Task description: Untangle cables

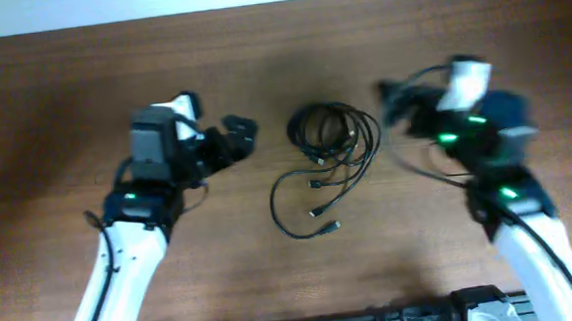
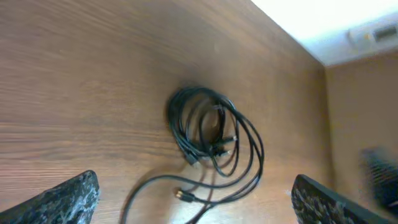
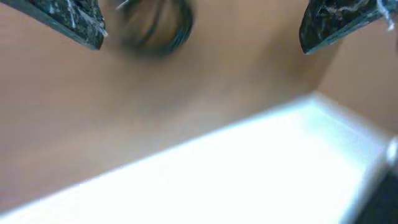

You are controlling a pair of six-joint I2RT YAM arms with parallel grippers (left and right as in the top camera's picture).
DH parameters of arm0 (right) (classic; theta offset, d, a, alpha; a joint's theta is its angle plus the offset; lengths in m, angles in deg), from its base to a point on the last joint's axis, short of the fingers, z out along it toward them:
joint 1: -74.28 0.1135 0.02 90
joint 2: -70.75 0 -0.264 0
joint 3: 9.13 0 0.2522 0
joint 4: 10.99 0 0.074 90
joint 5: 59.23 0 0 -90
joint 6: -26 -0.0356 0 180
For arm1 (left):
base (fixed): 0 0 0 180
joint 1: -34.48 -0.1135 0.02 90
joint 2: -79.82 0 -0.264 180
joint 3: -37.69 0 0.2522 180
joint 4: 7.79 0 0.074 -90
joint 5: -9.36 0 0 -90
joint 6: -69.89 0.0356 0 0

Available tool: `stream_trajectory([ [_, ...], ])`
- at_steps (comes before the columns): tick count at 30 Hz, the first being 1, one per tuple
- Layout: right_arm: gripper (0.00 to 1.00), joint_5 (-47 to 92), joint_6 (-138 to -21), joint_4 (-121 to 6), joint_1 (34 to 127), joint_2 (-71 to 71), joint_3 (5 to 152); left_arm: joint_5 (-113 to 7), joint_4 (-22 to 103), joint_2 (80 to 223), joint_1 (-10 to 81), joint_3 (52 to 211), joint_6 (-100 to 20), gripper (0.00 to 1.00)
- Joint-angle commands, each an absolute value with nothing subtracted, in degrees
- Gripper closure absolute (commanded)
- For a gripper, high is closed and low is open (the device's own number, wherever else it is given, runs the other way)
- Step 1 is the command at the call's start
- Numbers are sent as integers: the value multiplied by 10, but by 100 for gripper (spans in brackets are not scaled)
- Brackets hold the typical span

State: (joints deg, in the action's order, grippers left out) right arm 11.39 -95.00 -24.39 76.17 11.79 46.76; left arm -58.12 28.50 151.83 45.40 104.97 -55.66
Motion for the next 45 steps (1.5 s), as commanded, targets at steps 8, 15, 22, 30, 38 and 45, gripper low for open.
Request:
stream_trajectory([
  [8, 2, 102, -944, -431, 568, 176, 471, -760, 249, 1836, 741, 1268, -514, 1],
  [15, 2, 102, -944, -485, 568, 176, 471, -802, 114, 1956, 831, 1268, -524, 1],
  [22, 2, 105, -942, -538, 568, 175, 471, -811, 26, 2004, 866, 1268, -512, 65],
  [30, 2, 79, -942, -544, 568, 117, 471, -809, 199, 1817, 768, 1268, -427, 100],
  [38, 1, -90, -817, -370, 742, -25, 471, -710, 302, 1586, 741, 1268, -313, 100],
  [45, 4, 266, -963, -233, 828, -150, 471, -645, 341, 1421, 707, 1268, -278, 100],
])
